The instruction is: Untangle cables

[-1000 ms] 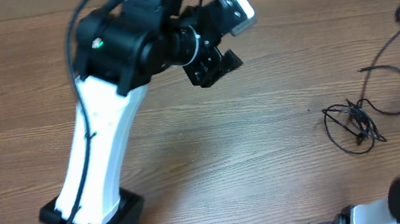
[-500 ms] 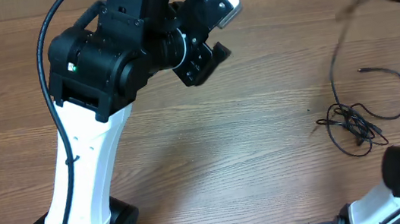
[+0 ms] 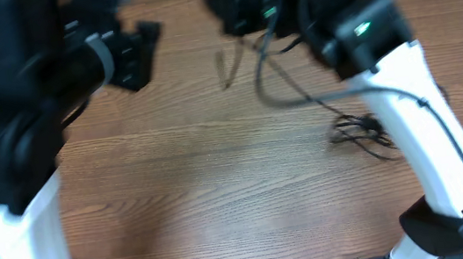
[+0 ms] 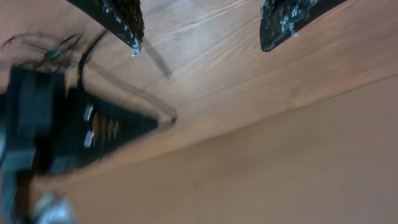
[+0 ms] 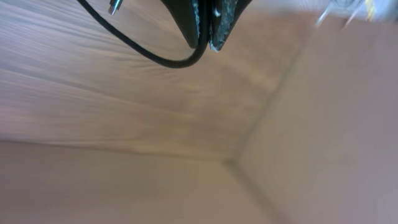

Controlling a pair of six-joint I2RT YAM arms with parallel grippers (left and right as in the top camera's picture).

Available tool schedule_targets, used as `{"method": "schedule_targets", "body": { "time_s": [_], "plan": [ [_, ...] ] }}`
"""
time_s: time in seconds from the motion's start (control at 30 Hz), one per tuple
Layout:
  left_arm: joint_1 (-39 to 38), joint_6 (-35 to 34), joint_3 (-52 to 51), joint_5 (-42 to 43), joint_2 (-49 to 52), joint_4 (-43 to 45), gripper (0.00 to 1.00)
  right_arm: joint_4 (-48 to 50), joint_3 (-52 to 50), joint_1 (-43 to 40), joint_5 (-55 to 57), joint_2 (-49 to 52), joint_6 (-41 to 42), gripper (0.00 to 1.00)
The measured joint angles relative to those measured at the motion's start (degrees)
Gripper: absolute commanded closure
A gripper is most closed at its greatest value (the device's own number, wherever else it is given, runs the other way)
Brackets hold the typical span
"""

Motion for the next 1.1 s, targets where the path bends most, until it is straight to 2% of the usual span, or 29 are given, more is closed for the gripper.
{"method": "schedule_targets", "body": {
  "time_s": [0.2, 0.4, 0.53, 0.67, 0.83, 1.07, 1.1],
  "plan": [
    [2.8, -0.8, 0.7, -1.9, -5.1, -2.9, 0.37, 11.0, 0.0, 11.9, 1.7, 0.3, 0.9, 0.96],
    [3.5, -1.4, 0.7, -8.2, -5.4, -6.1, 0.34, 17.8, 0.0, 17.3, 2.5, 3.1, 3.5, 0.96],
    [3.5, -1.5, 0.7, -10.6, -5.3, -6.2, 0.34, 17.2, 0.0, 18.0, 3.1, 5.2, 3.6, 0.96],
    [3.4, -1.5, 0.7, -10.4, -5.3, -6.4, 0.34, 10.9, 0.0, 17.2, 5.7, 5.8, 2.1, 0.96],
    [3.4, -1.3, 0.7, -10.3, -5.3, -7.5, 0.34, 0.9, 0.0, 7.5, 7.3, 5.8, -0.1, 0.96],
    [3.4, -0.6, 0.7, -10.3, -5.2, -7.8, 0.34, -5.7, 0.0, -16.9, 8.1, 5.7, -3.6, 0.96],
    [3.4, -0.4, 0.7, -10.3, -5.2, -7.9, 0.34, -5.7, 0.0, -19.9, 8.3, 5.7, -3.9, 0.89]
  ]
}}
